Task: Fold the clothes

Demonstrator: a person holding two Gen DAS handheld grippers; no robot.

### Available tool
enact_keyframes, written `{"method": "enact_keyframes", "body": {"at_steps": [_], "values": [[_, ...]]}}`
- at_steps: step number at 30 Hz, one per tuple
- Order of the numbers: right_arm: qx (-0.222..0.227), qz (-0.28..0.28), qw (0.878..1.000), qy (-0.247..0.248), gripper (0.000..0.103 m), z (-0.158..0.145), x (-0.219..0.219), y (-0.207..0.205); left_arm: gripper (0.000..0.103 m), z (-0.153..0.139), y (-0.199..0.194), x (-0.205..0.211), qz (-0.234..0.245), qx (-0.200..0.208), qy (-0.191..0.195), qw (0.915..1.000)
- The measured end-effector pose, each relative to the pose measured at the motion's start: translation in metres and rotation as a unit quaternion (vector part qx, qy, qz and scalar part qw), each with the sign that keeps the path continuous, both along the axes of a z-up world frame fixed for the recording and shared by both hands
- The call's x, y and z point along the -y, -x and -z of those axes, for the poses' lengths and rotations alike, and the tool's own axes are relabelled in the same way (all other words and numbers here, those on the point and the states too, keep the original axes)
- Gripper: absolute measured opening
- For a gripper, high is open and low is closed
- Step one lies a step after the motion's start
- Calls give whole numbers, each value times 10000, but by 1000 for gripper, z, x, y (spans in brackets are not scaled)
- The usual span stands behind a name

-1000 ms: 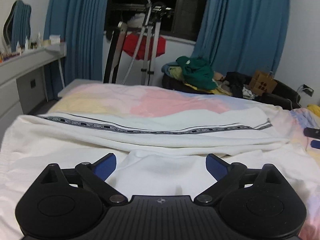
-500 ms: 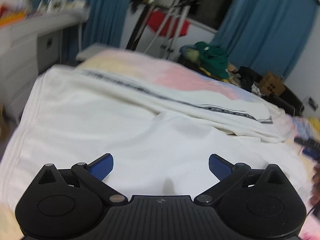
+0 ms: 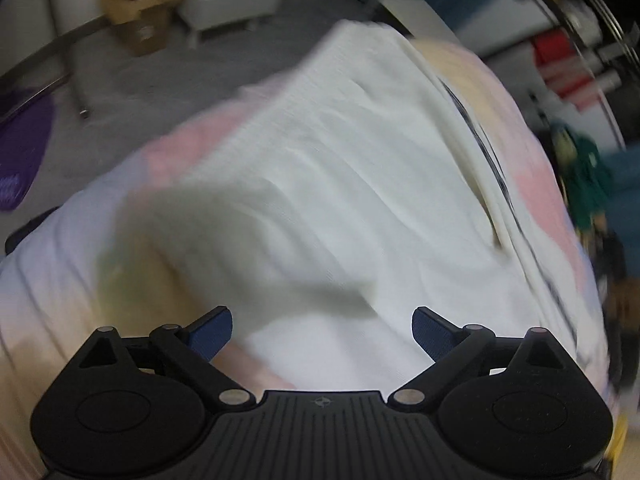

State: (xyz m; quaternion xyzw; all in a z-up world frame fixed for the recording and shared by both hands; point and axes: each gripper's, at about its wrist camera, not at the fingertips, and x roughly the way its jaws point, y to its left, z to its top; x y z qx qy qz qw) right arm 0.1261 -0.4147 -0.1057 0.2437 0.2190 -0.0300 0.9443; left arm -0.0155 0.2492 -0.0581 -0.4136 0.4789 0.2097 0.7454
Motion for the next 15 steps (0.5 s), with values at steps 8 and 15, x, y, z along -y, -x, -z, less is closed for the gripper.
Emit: {"method": "enact_keyframes", "body": {"at_steps": [8,15], "values": [[-113,838,9960,-300,76,6,34,6,94,23,17,-20,-587,-304,380,9971],[-453,1947,9762,-840,76,25,82,21,81,34,15,-34,-792,-174,681,9944]]}}
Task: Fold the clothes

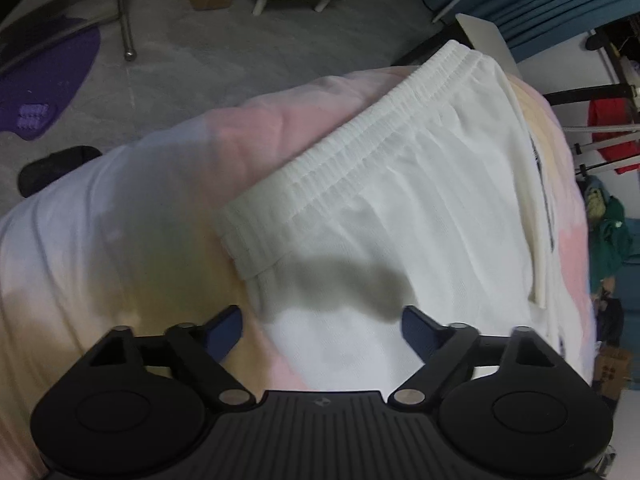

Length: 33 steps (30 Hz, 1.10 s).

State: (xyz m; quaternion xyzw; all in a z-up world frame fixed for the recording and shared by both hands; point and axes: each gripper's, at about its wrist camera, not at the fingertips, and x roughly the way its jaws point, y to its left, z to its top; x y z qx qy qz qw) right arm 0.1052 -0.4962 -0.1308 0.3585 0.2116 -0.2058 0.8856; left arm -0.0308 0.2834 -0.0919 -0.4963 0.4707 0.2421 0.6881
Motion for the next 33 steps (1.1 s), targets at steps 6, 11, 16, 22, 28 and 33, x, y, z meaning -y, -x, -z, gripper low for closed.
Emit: {"method": "enact_keyframes", "body": {"at_steps": [6,11,16,22,28,33], "values": [[-282,957,9946,-297,76,27,36,15,81,-3,-1,-5,268,1265,405,9908],[-405,1523,9860,-548,77,42,50,24,85,-11,9,-4,478,1173,235,9917],[-550,1607,9843,-483,77,48,51,20,86,11,23,-26,-44,208,579,9981],[-629,1777,9789,-788,77,61,62,17,89,39,20,-51,-342,714,1044,9914],[-51,1973,9625,-1859,78,93,82,30,91,34,22,-56,-150,2229,1427,9642],[681,1949,9452,-2529,78,103,85,36,90,23,20,-54,294,3661,1728,9139]]}}
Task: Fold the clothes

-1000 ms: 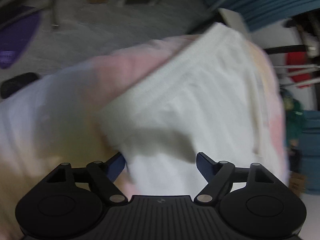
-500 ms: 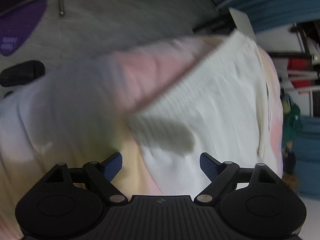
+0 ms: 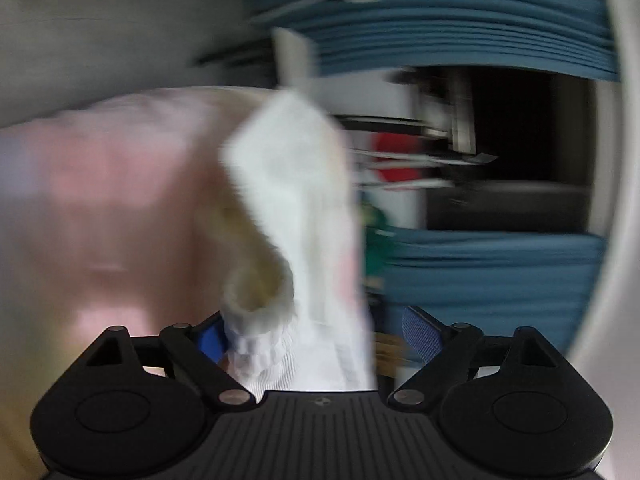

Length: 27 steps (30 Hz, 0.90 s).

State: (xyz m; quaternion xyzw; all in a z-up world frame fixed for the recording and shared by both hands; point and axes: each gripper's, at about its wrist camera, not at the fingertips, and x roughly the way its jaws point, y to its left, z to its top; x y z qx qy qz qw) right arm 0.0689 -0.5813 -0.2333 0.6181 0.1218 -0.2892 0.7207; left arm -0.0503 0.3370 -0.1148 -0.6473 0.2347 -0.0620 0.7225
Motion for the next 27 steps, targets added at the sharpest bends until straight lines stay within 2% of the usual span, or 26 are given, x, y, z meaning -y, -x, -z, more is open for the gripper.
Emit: {"method": "enact_keyframes", "body": {"at_steps": [1,2,4,7,9,10,12,13,14,15,16,18,19,21,23,27], "values": [[225,-51,9997,-118,78,2,0,-1,90,-1,-2,2,84,120,13,9999],[431,-115,9988,-224,78,4,0,-3,90,4,-8,6,189,-197,-77,9996],[434,-239,9987,-147,79,1,-1,-9,90,13,-20,14,399,-830,-256,9954],[161,-375,9989,211,78,-4,-4,-22,78,32,-39,19,672,-1632,-280,9839],[77,-488,9981,380,78,-1,0,-32,71,35,-46,20,804,-1694,-231,9820],[44,-546,9974,458,78,1,2,-36,63,34,-51,23,931,-1775,-354,9791],[-22,-662,9959,613,76,6,7,-46,57,32,-60,30,1088,-1758,-464,9773],[-22,-659,9954,702,76,6,10,-49,49,32,-65,34,1164,-1752,-521,9762],[-10,-632,9948,794,75,5,12,-52,40,31,-68,36,1214,-1771,-604,9748],[-2,-582,9946,858,69,5,15,-54,32,29,-72,39,1265,-1777,-707,9734],[3,-524,9945,912,62,4,17,-57,17,27,-75,41,1329,-1775,-833,9715],[-69,-411,9940,1008,25,1,22,-59,13,27,-82,44,1388,-1741,-998,9698],[-58,-338,9942,1020,18,0,24,-57,11,24,-83,45,1372,-1686,-1020,9708],[6,-181,9947,1015,11,-4,25,-51,8,16,-85,45,1292,-1538,-1122,9732],[94,-85,9938,1105,10,-13,24,-48,7,4,-84,49,1164,-1341,-1306,9754],[102,-182,9863,1634,8,-47,11,-48,7,-30,-79,60,797,-1043,-1730,9761]]}}
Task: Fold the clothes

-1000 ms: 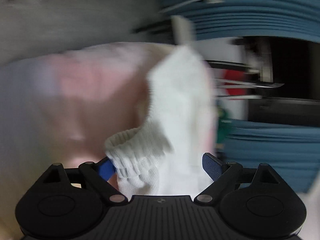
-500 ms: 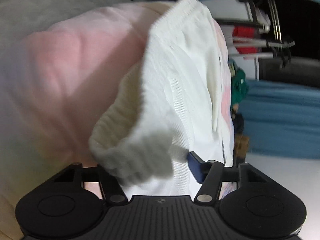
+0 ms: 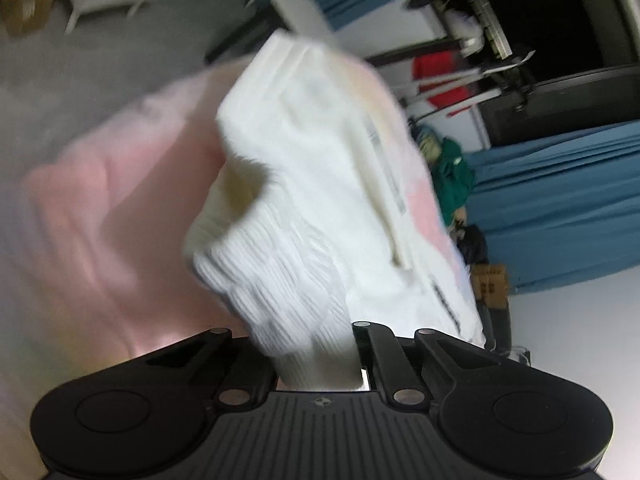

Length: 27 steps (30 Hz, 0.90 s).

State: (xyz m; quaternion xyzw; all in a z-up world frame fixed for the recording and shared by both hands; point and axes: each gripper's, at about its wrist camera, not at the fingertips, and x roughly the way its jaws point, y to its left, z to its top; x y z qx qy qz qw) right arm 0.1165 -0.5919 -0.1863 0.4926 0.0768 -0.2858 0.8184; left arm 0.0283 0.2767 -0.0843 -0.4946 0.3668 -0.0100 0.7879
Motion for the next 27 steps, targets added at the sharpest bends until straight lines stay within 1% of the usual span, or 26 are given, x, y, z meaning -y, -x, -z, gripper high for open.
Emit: {"method": "enact_keyframes", "body": {"at_steps": [3,4,5,7,8,10,13,15,18,20,22,25,27], "values": [[67,-90,9996,257,8,-27,-10,2,6,-21,4,2,-215,286,117,9993],[19,-143,9992,367,8,-37,-13,1,6,-29,7,-2,-325,349,206,9987],[-25,-226,9990,386,8,-46,-14,-4,6,-34,3,-5,-429,395,329,9978],[-83,-471,9982,359,8,-66,-15,-18,7,-48,-10,-15,-582,451,398,9965],[-122,-612,9971,446,8,-77,-18,-31,7,-56,-17,-20,-659,478,432,9957],[-217,-867,9936,692,8,-101,-25,-58,7,-75,-54,-21,-847,502,490,9939],[-346,-1005,9901,914,8,-123,-38,-111,7,-84,-108,-29,-1411,296,711,9870],[-434,-1032,9890,965,8,-128,-48,-150,7,-85,-144,-37,-1682,171,704,9831],[-591,-1078,9858,1145,8,-121,-66,-216,7,-82,-203,-48,-1865,-78,300,9820],[-766,-1114,9830,1244,8,-105,-75,-260,8,-73,-229,-57,-1867,-277,45,9820],[-995,-1163,9789,1357,8,-83,-81,-300,8,-59,-265,-60,-1838,-531,-180,9814],[-1407,-1298,9713,1415,8,-51,-88,-344,8,-31,-300,-67,-1867,-826,-308,9785],[-1594,-1368,9686,1329,9,-36,-88,-359,9,-15,-318,-72,-1856,-982,-395,9769]]}}
